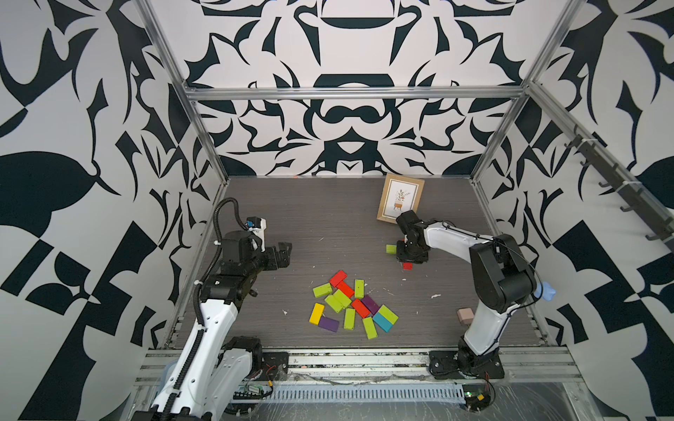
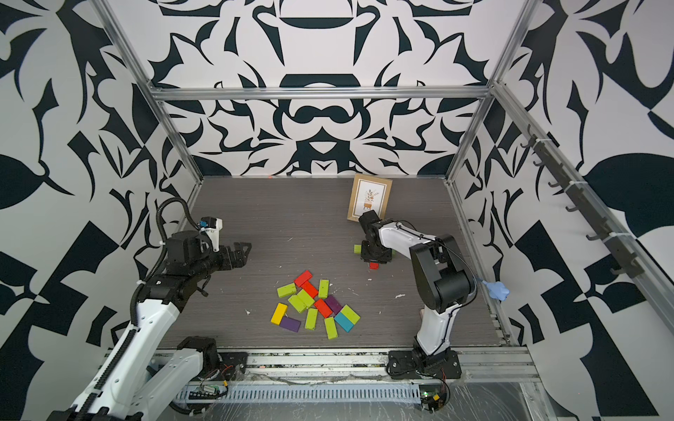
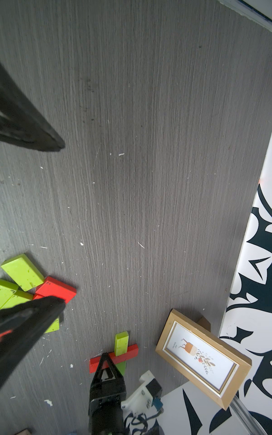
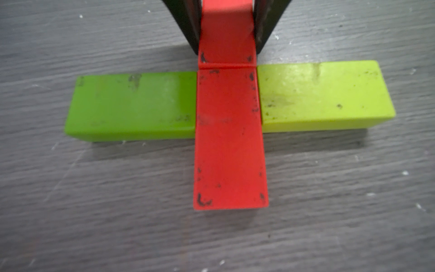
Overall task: Assemble the letter t with building blocks
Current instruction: Assemble the building block at the center of the board.
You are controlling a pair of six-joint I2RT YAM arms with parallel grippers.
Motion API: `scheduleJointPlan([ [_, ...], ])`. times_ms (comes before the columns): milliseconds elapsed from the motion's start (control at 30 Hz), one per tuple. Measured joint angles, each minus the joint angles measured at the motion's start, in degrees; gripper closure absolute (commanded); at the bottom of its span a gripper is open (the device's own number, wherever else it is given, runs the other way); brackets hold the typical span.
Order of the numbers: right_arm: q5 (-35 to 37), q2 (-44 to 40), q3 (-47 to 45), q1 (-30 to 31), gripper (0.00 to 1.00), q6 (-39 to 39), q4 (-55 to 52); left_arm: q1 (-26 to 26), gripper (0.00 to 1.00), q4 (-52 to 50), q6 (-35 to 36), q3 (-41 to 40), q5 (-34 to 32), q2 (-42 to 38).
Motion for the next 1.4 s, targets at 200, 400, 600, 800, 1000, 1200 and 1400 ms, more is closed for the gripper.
scheduleJointPlan([
  [200,0.0,0.0,0.0,0.0,0.55,-0.1,0.0,0.0,0.00,0.0,0.0,0.0,0.0,0.0],
  [400,0.0,0.0,0.0,-0.1,0.48,-0.2,0.1,0.0,0.00,0.0,0.0,0.0,0.0,0.0],
  [600,-0.3,-0.4,-0.1,-0.1,0.40,-0.6,0.1,0.0,0.00,0.0,0.0,0.0,0.0,0.0],
  [800,-0.6,-4.2,-0.4,-0.1,0.33,-2.6,-1.6,0.0,0.00,0.0,0.0,0.0,0.0,0.0],
  [1000,-2.4,-14.3,-2.3,0.0,0.30,-5.3,-2.0,0.0,0.00,0.0,0.0,0.0,0.0,0.0],
  [1200,-6.1,-24.0,-6.7,2.3,0.30,-7.0,-2.0,0.0,0.00,-0.1,0.0,0.0,-0.2,0.0],
  [1400,-7.3,-29.6,-14.1,9.5,0.31,-6.1,-1.8,0.0,0.00,-0.2,0.0,0.1,-0.4,0.1],
])
